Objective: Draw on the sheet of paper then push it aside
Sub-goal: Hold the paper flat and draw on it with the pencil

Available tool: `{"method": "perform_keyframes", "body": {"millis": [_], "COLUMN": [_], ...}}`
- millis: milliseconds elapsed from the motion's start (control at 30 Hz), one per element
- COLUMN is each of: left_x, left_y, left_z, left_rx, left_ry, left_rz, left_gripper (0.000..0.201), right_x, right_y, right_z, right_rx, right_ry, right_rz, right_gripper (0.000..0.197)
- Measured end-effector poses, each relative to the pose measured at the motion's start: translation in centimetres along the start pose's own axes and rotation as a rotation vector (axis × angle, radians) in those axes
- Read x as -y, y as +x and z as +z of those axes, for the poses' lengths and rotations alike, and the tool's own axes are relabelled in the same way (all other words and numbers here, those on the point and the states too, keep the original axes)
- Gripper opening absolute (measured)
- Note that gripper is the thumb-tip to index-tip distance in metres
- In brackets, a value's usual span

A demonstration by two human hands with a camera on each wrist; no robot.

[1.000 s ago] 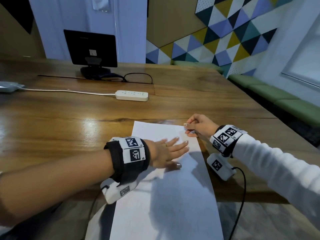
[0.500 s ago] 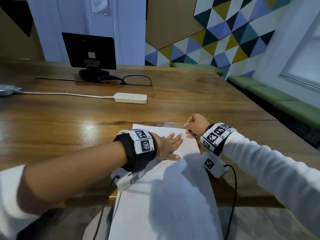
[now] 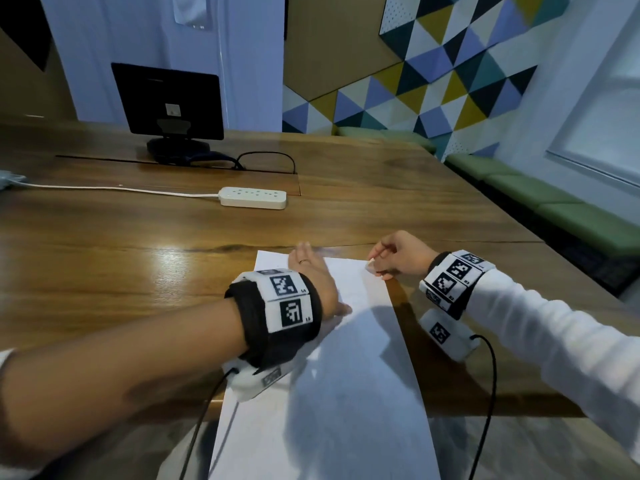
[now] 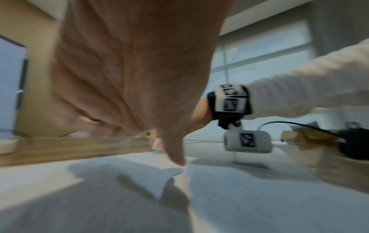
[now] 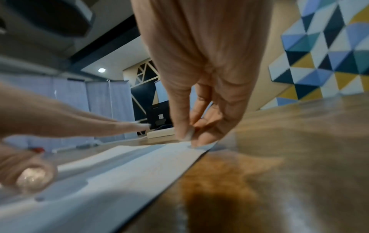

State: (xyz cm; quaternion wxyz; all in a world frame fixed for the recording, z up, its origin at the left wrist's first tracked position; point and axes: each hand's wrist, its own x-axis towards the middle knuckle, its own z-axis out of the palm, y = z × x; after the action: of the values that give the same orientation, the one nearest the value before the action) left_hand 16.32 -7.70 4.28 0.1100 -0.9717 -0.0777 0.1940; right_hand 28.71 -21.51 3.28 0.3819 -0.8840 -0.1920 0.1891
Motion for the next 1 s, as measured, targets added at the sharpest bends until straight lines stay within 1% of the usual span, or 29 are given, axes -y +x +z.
{"method": "perform_keyframes", "body": {"millis": [33,100,167,233,300,333,367,433,467,500,533,600,633,667,767,800,833,900,933,967,1000], "left_x": [0.1,0.4,0.4,0.3,0.1,0.0,-0.1,-0.2,-0.2,-0.1,0.0,0.3,0.3,0.3,0.0,-0.1,0.0,0.2,0.3,0.3,0.4], "left_y": [1.0,2.6,3.7,4.3,4.4,4.4,4.4,4.4,4.3,4.3,4.2,4.1,4.0,3.9,3.7,3.6,3.6,3.6,3.6,3.6,3.6], "left_z": [0.2,0.4,0.8,1.4,1.6,1.7,1.6,1.5,1.5,1.4,1.4,1.2,1.1,0.8,-0.2,-0.4,-0.5,-0.2,-0.1,0.0,-0.1], "left_rx": [-0.026,-0.015,0.057,0.086,0.083,0.073,0.066,0.062,0.061,0.063,0.064,0.060,0.064,0.074,0.096,0.098,0.097,0.092,0.090,0.089,0.087], "left_ry": [-0.025,-0.096,-0.113,-0.116,-0.113,-0.104,-0.098,-0.080,-0.082,-0.098,-0.110,-0.126,-0.127,-0.112,-0.032,-0.024,-0.032,-0.068,-0.084,-0.094,-0.096], "left_rz": [0.082,0.274,0.349,0.349,0.339,0.336,0.330,0.329,0.332,0.332,0.336,0.338,0.333,0.326,0.299,0.296,0.297,0.304,0.307,0.311,0.313], "left_gripper": [0.104,0.103,0.103,0.104,0.105,0.104,0.104,0.103,0.103,0.103,0.104,0.105,0.106,0.107,0.111,0.112,0.112,0.113,0.113,0.114,0.114], "right_x": [0.2,0.3,0.4,0.4,0.3,0.3,0.3,0.1,0.0,0.0,0.0,0.0,0.1,0.2,0.3,0.4,0.3,0.3,0.3,0.2,0.2], "right_y": [0.0,0.0,0.0,-0.1,-0.5,-0.7,-0.7,-0.3,-0.1,-0.1,0.0,-0.1,0.0,0.2,0.8,0.8,0.7,0.3,0.2,0.3,0.5], "right_z": [-0.1,-0.1,0.1,0.0,-0.3,-0.4,-0.4,-0.2,0.0,0.2,0.2,-0.3,-0.5,-0.6,-0.6,-0.6,-0.7,-0.8,-0.9,-0.9,-0.8], "right_rx": [-0.004,0.007,0.019,0.073,0.222,0.272,0.281,0.193,0.141,0.129,0.162,0.317,0.359,0.345,0.121,0.119,0.178,0.360,0.395,0.379,0.315], "right_ry": [-0.036,-0.115,-0.205,-0.238,-0.209,-0.204,-0.218,-0.246,-0.249,-0.248,-0.247,-0.256,-0.268,-0.285,-0.303,-0.303,-0.304,-0.284,-0.272,-0.262,-0.261], "right_rz": [-0.034,-0.079,-0.128,-0.167,-0.186,-0.198,-0.210,-0.234,-0.244,-0.244,-0.234,-0.209,-0.205,-0.205,-0.238,-0.234,-0.221,-0.189,-0.183,-0.181,-0.192], "right_gripper": [0.021,0.018,0.014,0.013,0.015,0.015,0.014,0.012,0.015,0.018,0.019,0.016,0.014,0.012,0.014,0.014,0.014,0.012,0.011,0.011,0.011]}}
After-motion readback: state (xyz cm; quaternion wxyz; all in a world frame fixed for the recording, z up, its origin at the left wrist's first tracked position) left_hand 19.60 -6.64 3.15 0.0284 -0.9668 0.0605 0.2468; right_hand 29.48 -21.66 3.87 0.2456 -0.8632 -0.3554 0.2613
